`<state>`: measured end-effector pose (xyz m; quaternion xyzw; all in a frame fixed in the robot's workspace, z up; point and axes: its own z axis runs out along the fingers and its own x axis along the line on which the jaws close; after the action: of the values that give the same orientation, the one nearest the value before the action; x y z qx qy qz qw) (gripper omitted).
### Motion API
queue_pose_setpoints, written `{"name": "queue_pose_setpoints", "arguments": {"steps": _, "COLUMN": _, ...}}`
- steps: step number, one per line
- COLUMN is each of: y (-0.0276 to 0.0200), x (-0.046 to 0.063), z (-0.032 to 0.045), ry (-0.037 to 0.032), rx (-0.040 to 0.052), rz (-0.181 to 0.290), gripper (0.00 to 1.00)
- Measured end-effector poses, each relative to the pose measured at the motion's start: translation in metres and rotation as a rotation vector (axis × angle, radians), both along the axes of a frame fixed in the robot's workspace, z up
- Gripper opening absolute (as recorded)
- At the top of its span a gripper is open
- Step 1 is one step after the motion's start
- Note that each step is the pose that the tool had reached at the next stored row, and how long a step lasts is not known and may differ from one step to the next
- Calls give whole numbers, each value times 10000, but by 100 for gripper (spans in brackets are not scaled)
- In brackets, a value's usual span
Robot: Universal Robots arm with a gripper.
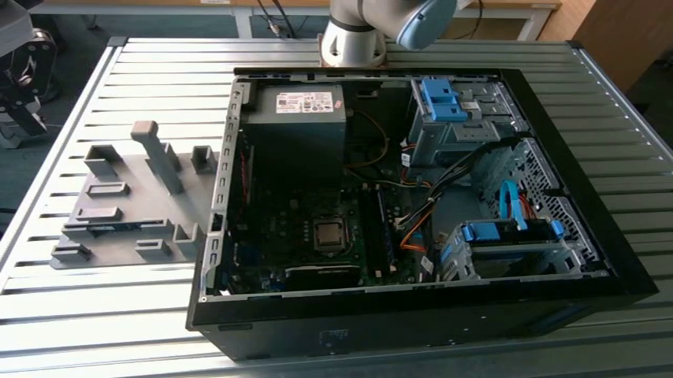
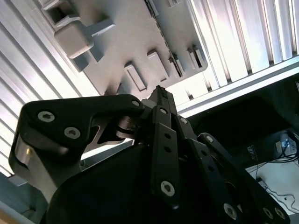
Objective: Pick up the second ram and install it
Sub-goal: 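Pick up the second ram and move it above second insertion slot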
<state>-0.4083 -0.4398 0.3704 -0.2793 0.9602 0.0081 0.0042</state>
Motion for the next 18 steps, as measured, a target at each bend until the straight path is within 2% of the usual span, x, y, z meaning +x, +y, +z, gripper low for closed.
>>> {"name": "queue_pose_setpoints", "arguments": {"steps": 18, "y": -8, "x": 0, "z": -9, "ry": 2, "rx": -1, "rz": 883, "gripper": 11}}
